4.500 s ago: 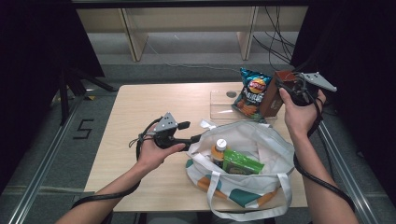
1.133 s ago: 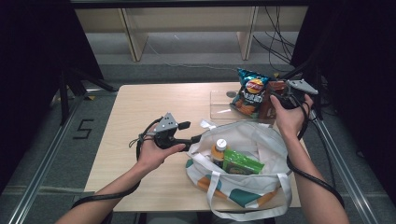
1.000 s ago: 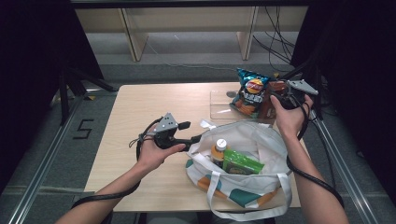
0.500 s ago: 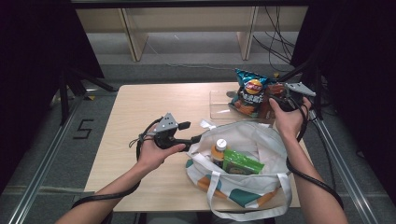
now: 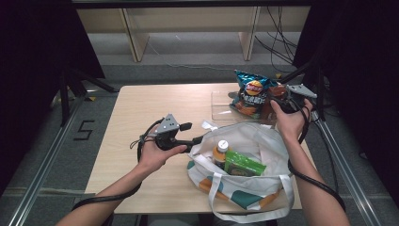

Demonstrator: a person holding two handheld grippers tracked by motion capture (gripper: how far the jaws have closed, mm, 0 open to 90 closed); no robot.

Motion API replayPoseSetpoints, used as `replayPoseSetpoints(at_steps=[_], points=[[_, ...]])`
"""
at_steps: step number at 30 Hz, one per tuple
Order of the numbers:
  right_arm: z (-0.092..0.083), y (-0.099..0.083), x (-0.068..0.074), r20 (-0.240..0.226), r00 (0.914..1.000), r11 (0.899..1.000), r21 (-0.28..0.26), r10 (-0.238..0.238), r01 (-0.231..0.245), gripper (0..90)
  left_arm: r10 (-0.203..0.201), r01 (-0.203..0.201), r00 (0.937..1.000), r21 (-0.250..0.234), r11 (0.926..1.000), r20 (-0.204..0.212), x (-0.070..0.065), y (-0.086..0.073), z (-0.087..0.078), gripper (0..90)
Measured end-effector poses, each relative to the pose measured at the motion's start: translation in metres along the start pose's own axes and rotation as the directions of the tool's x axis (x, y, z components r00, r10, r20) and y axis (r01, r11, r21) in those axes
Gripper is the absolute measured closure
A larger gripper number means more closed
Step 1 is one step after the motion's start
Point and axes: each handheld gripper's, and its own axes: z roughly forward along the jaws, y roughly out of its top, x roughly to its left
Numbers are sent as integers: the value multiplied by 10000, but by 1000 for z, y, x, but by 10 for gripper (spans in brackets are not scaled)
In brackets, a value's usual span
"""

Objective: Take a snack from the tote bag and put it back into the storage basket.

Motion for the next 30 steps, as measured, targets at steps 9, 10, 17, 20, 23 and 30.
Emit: replayPoseSetpoints(at_steps=[9,10,17,20,23,30], points=[[-2,3,1,-170,9993,9995,67,320,-319,257,-21,21,10000,-6,10000,-15,0,0,0,311],[-4,4,0,-190,9994,9994,172,306,-302,255,-14,14,10000,49,10000,-68,0,1,-1,311],[-16,9,3,-454,9988,9999,30,169,-168,231,5,-5,10000,-29,10000,39,-1,0,1,310],[-22,10,3,-422,9990,9999,-23,116,-117,224,-3,3,10000,11,10000,-29,-2,1,0,310],[-30,11,1,-542,9985,10000,-27,66,-67,225,-18,18,10000,8,10000,-34,-2,0,0,311],[-51,10,-5,-636,9979,9999,53,144,-141,240,-45,45,10000,-13,10000,-39,-2,0,0,310]])
